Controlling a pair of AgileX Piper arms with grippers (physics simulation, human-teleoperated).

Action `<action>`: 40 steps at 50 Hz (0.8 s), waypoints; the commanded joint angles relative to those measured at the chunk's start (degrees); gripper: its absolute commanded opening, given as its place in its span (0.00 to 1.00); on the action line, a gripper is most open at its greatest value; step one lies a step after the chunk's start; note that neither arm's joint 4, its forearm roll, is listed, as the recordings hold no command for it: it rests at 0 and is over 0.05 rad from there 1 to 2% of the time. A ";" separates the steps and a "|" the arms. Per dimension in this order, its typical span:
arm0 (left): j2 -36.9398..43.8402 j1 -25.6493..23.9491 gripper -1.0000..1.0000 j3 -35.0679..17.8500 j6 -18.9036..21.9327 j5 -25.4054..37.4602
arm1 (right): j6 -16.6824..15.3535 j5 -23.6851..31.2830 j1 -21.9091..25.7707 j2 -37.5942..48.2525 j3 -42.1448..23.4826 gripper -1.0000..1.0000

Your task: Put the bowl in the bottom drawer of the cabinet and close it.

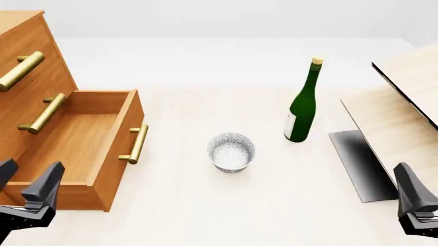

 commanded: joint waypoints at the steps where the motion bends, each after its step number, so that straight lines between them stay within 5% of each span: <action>1: 3.34 -1.37 1.00 -3.15 -0.92 0.37 | 0.01 0.01 0.00 -0.05 0.03 1.00; 18: 11.38 -2.17 1.00 -7.99 2.94 0.95 | 0.01 0.02 -0.01 -0.05 0.03 1.00; 40: 21.44 -6.58 1.00 -11.82 1.36 2.91 | 0.01 0.01 -0.01 -0.06 0.03 1.00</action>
